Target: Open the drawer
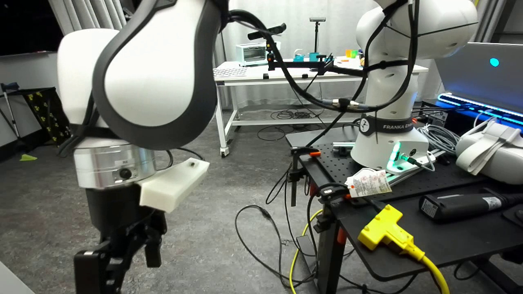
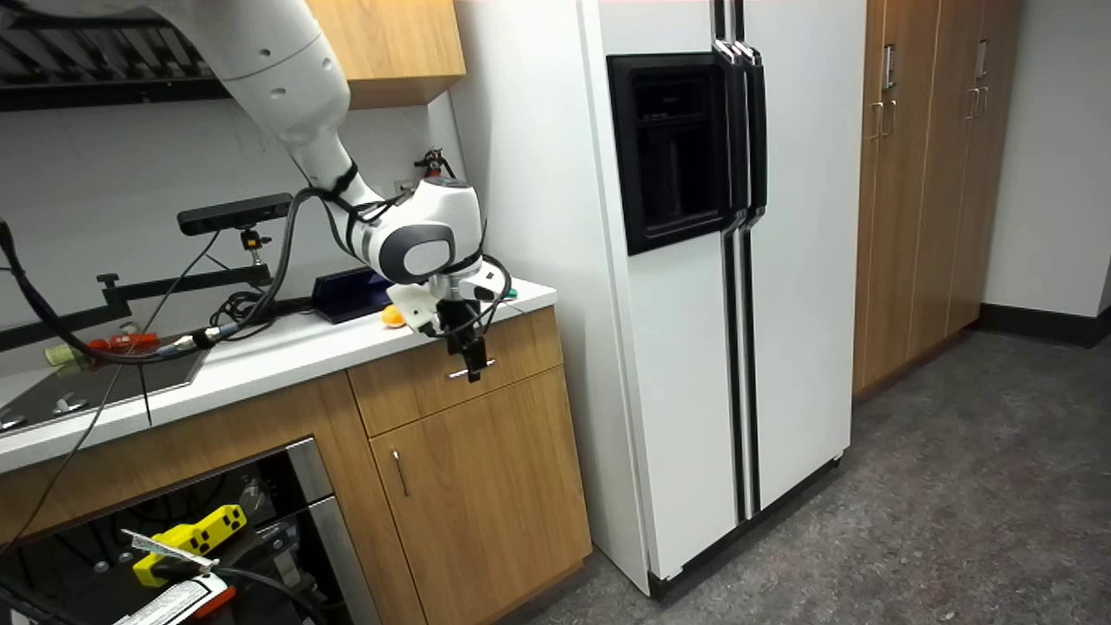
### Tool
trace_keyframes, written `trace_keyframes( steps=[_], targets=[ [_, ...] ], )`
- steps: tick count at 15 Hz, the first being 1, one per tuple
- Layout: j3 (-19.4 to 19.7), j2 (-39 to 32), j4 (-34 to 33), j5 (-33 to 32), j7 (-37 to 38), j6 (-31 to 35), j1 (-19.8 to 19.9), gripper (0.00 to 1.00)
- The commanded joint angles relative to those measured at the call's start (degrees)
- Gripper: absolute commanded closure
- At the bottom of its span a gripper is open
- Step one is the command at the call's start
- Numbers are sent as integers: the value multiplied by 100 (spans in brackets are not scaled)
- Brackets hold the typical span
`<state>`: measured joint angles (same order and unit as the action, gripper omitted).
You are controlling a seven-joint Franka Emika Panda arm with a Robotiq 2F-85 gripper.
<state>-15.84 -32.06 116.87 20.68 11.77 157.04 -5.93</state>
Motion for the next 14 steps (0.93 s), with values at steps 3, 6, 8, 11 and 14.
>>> trace_keyframes(
  steps=[3,6,8,11,14],
  targets=[
    [-407,-934,-887,371,-929,131,388,0],
    [-585,-1317,-1198,409,-1229,172,568,0],
    [-740,-1560,-1403,473,-1358,192,693,0],
    [-933,-1847,-1642,560,-1470,218,857,0],
    [-997,-2016,-1766,596,-1492,210,940,0]
  ],
)
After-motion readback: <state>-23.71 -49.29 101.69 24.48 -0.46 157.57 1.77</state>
